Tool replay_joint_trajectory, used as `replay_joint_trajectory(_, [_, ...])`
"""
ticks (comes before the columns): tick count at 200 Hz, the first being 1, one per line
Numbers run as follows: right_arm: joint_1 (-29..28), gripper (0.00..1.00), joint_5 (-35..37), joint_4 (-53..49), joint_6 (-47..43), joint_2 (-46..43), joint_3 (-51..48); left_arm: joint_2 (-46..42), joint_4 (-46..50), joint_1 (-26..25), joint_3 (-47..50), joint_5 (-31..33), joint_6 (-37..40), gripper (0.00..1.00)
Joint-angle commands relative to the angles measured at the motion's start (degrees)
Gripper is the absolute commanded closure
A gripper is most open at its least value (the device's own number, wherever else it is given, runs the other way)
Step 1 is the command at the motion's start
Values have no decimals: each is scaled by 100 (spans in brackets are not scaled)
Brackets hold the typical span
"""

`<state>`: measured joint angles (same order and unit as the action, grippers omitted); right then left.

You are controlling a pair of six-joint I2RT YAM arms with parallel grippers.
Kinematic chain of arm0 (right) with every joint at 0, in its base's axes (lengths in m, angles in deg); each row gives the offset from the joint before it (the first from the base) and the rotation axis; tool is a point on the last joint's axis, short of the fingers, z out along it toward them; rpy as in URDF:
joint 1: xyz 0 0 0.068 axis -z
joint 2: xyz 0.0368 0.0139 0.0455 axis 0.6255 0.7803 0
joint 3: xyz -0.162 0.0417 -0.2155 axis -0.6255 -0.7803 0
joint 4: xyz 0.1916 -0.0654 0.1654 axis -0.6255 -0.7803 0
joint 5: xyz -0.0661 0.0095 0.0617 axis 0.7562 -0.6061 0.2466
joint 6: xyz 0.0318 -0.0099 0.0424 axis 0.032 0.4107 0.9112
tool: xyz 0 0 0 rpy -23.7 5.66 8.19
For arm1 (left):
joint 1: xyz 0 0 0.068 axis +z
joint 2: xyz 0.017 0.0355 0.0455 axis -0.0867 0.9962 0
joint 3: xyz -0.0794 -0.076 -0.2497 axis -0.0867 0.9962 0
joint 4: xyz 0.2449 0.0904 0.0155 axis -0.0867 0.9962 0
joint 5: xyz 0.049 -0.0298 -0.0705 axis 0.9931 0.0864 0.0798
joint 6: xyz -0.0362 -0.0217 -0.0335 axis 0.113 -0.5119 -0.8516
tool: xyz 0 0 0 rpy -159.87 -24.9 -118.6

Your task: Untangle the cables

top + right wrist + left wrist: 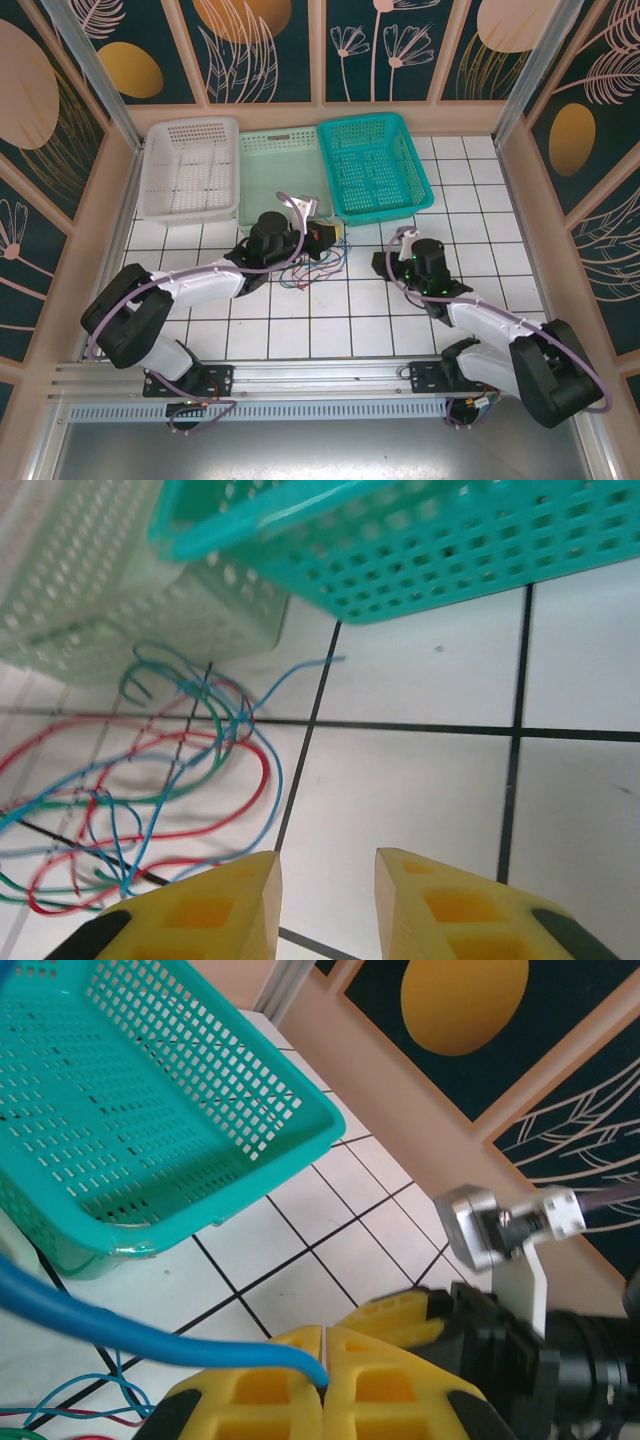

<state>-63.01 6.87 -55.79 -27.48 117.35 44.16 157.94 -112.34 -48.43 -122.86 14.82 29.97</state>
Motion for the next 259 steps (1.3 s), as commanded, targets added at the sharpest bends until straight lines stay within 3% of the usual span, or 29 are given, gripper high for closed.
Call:
replay_joint_trajectory(1, [274,65,-1082,507,529,-113,-40,-91,31,13,125,-161,270,100])
replay_joint_trajectory(23, [276,49,-1661,736,901,80,98,-41,-111,13,166,-245,255,100])
replay_joint_trajectory(54, [272,44,-2408,918,1400,426,328,10,-91,9,156,-229,322,100])
replay_joint_trajectory(154, [18,49,-2747,327,1205,1031,1109,74,327,-197,-56,-47,770,100])
replay_joint_trajectory(259, [-67,58,-2768,456,1272,1863,1315,-144,91,-249,86,72,778,100])
